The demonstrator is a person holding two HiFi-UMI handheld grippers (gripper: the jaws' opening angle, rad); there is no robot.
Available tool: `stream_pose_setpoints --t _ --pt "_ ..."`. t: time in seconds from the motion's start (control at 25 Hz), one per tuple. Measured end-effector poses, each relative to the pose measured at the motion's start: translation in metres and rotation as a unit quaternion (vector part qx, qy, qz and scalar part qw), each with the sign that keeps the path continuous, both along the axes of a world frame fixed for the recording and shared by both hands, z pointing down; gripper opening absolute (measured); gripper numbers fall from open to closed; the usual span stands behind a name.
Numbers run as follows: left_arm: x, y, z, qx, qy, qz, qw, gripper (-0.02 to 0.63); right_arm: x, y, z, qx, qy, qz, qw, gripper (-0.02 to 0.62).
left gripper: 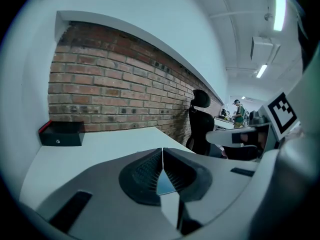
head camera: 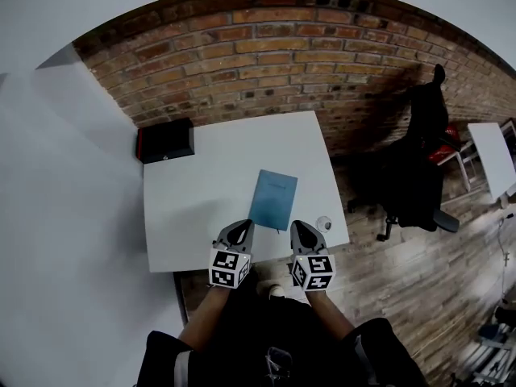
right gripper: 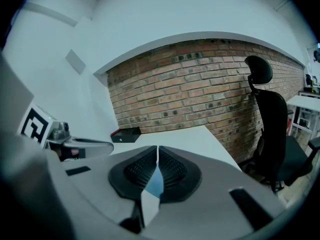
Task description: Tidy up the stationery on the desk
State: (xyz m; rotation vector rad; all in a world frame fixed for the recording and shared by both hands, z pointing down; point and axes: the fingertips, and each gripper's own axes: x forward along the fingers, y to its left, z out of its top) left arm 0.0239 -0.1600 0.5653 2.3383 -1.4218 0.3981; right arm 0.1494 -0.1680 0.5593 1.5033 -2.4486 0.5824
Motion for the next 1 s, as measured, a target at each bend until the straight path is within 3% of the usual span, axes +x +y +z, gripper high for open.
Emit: stream_pose_setpoints --t 0.32,0.68,1.0 --pt "-0.018 -0.049 0.021 -0.018 -0.016 0.063 0.9977 0.018 -0.019 -0.029 0.018 -0.032 0.002 0.028 0.999 0.025" --pt "-0.028 -0.084 0.052 -0.050 -0.027 0.144 0.9880 0.020 -0.037 -0.056 0.057 -0.077 0.026 0.081 0.993 0.047" --pt "-0.018 -0.105 0.085 -0.085 -0.036 0.159 0.9830 0.043 -0.024 -0.077 0.082 -0.105 0.041 0.100 0.989 0.069"
